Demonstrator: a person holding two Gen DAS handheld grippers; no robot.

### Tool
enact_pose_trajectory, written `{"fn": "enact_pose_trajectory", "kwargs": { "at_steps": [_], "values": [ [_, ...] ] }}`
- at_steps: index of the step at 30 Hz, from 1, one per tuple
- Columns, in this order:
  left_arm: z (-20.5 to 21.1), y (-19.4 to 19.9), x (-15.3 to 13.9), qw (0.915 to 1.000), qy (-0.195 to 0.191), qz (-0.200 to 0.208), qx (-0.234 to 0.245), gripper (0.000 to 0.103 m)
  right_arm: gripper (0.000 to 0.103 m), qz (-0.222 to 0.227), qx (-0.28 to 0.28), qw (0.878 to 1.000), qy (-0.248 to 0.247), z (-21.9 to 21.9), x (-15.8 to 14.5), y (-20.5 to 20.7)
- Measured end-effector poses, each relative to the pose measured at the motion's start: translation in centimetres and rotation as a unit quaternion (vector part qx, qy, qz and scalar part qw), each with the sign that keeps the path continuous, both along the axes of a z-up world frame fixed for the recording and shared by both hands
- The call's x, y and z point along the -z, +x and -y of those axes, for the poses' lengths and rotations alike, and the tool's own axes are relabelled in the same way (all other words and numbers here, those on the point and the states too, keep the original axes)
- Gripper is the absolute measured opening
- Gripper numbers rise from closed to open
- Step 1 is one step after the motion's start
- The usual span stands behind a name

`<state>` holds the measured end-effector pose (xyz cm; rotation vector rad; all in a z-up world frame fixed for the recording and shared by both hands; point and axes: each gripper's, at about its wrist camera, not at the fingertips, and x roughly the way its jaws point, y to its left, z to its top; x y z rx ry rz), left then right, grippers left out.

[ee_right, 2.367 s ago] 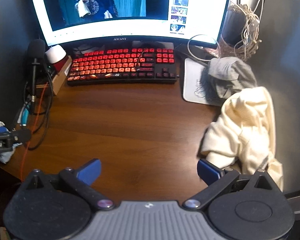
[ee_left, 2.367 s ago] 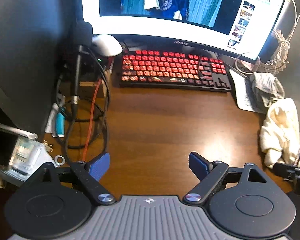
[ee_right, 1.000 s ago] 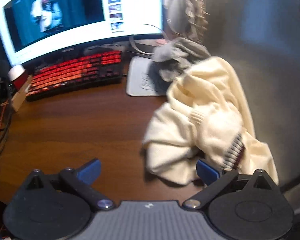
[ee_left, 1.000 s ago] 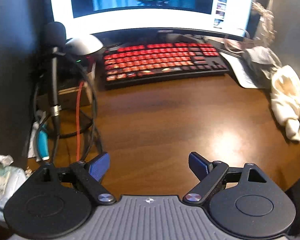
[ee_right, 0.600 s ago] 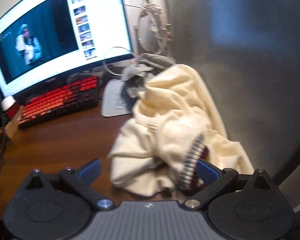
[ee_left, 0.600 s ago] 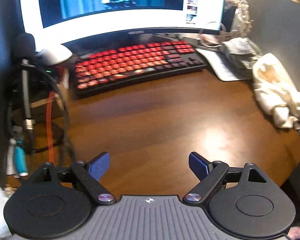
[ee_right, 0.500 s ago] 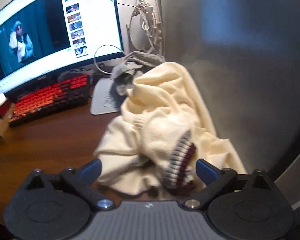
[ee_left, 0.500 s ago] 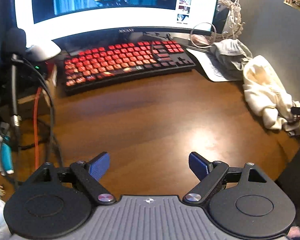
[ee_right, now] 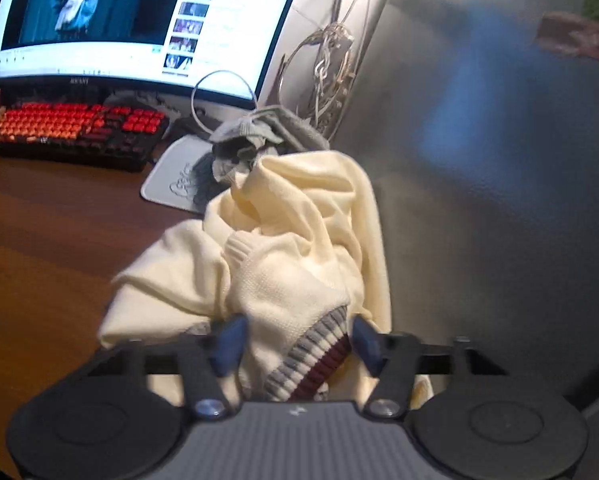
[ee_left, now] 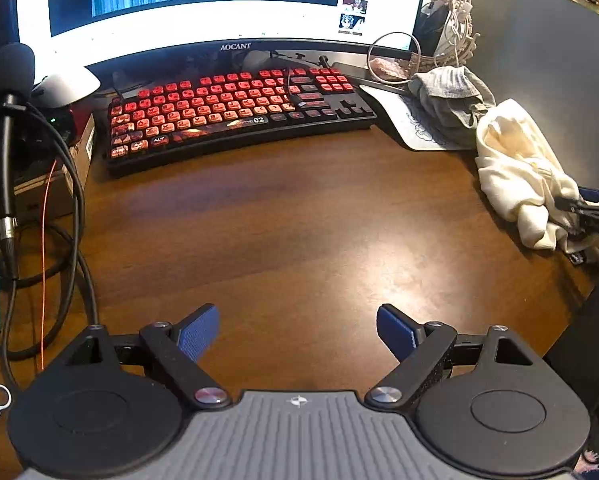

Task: Fold clothes
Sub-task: 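Move the right tool to the cream sweater and grasp its striped hem, then lift the sweater with the right tool and drag it onto the open desk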

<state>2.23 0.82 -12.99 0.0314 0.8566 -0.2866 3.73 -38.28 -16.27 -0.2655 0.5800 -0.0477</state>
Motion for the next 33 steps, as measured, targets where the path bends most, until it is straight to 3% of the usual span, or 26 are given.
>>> {"fn": "enact_pose_trajectory", "kwargs": {
  "at_steps": [1,2,8,12,17,23,28,30,33],
  "values": [
    [0.1,0.0,0.0,1.0000,0.000,0.001,0.001,0.086,0.026,-0.003,-0.005,1.000,0.009,0.2,0.1,0.2],
    [0.1,-0.1,0.0,1.0000,-0.002,0.000,0.003,0.086,0.019,-0.003,-0.010,1.000,0.022,0.4,0.0,0.3],
    [0.8,-0.3,0.0,0.9997,-0.017,0.003,0.020,0.086,0.010,0.012,-0.039,0.992,0.118,1.0,-2.4,-0.5],
    [1.0,-0.6,-0.3,0.9993,-0.025,0.011,0.026,0.086,0.010,0.030,-0.103,0.982,0.157,-0.9,-4.4,-1.5],
    [0.9,-1.4,-1.0,0.9984,-0.030,0.029,0.037,0.086,0.009,0.021,-0.156,0.963,0.218,-3.0,-6.3,-1.4],
    [0.2,-1.8,-1.6,0.9978,-0.043,0.036,0.035,0.086,0.009,0.035,-0.222,0.942,0.249,-6.2,-9.5,-0.9],
    [-0.2,-2.3,-2.1,0.9963,-0.059,0.045,0.042,0.086,0.009,0.005,-0.275,0.913,0.300,-10.0,-11.6,0.5],
    [-0.3,-2.5,-2.3,0.9960,-0.060,0.050,0.045,0.086,0.009,-0.004,-0.304,0.905,0.297,-12.3,-12.2,0.9],
    [-0.7,-2.8,-2.2,0.9960,-0.060,0.050,0.044,0.086,0.009,-0.013,-0.327,0.907,0.265,-15.9,-12.3,1.9]
  ]
}}
